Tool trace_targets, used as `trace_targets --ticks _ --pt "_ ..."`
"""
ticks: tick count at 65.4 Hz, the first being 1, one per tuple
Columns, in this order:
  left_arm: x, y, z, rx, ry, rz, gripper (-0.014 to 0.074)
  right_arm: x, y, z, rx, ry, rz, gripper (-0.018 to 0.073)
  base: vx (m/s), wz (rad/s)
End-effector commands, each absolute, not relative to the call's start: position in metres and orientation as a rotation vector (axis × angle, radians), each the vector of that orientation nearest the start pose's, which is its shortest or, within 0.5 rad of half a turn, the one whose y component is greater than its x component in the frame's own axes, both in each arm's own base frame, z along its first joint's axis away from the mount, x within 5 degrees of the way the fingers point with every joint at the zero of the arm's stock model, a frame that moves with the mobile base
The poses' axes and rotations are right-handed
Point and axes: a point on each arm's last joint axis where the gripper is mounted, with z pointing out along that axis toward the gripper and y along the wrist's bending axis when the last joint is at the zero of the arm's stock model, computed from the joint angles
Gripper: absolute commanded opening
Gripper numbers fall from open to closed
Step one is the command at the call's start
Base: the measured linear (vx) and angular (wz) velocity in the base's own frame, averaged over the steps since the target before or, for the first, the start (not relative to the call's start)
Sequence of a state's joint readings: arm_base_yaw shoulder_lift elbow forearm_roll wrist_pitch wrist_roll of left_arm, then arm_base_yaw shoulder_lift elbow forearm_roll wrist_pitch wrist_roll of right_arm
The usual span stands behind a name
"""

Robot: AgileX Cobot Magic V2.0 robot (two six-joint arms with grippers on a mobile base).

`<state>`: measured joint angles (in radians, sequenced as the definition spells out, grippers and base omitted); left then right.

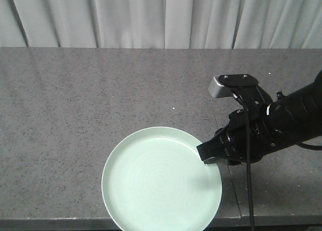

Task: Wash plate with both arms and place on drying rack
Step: 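Hold the plate raised in the right gripper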

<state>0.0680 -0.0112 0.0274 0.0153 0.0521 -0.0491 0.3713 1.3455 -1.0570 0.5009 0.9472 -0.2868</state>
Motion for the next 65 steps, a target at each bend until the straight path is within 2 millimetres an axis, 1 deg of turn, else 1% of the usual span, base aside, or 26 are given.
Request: trace_targets --ticks 1,65 --pt "0.0535 0.0036 0.2162 -0.079 1.435 0.019 -0.0006 0.2309 0.1297 0.3226 -0.575 2.516 0.697 -0.0001 0.00 0.00" --pt "0.0535 0.0036 0.2162 -0.079 1.435 0.019 -0.0006 0.2309 0.1298 0.3226 -0.574 2.516 0.698 -0.0001 0.00 0.00"
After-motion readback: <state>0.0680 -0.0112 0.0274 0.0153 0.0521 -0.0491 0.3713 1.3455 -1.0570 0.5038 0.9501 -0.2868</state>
